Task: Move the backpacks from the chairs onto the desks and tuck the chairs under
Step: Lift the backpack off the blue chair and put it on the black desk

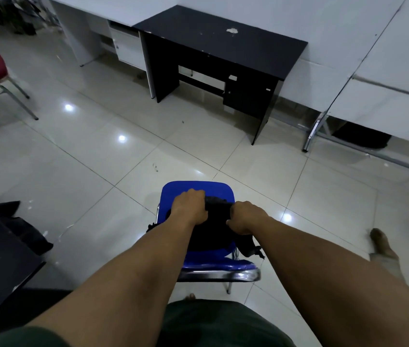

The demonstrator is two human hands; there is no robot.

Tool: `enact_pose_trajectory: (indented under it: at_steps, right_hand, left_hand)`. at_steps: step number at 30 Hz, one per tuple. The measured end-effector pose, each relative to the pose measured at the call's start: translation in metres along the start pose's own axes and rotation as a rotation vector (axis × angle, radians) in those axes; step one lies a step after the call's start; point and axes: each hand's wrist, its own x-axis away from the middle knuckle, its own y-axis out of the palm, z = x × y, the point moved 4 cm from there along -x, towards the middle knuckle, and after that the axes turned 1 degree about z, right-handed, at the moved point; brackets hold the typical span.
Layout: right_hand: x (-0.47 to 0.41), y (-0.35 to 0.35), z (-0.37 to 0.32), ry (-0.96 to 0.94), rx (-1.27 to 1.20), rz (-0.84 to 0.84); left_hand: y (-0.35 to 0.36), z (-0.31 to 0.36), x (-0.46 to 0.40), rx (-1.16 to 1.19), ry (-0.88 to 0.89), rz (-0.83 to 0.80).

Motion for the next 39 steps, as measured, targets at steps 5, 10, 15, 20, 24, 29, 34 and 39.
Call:
enact_pose_trajectory:
  at_steps: [5, 10, 15, 20, 24, 29, 34, 39]
  right_hand:
    - [-0.002, -0.005, -0.003, -0.064, -0.114, -0.101]
    - [-0.003, -0.009, 0.003, -0.113, -0.343, -0.06]
    - [-0.005, -0.027, 0.022, -0.113, -0.499, 0.003]
    - [-0.026, -0.051, 0.05, -0.181, -0.584, 0.042]
    - [-0.037, -0.081, 0.084, -0.11, -0.493, 0.161]
    - [-0.045, -0.125, 0.139, 0.046, -0.518, 0.38]
    - [-0.053, -0.16, 0.175, -0.017, -0.514, 0.51]
    - [-0.077, -0.199, 0.211, -0.02, -0.442, 0.606]
  left_hand:
    - [-0.019, 0.031, -0.008, 0.074, 0.002, 0.121]
    - [-0.043, 0.07, -0.018, 0.165, 0.009, 0.225]
    - [-0.059, 0.097, -0.034, 0.238, -0.046, 0.315]
    - [-0.075, 0.139, -0.058, 0.346, -0.086, 0.408]
    - [-0.092, 0.176, -0.081, 0.531, -0.196, 0.479]
    - [-0.106, 0.224, -0.109, 0.724, -0.36, 0.571]
    - [-0.113, 0.259, -0.133, 0.849, -0.434, 0.674]
    - [-0.128, 0.287, -0.165, 0.906, -0.404, 0.709]
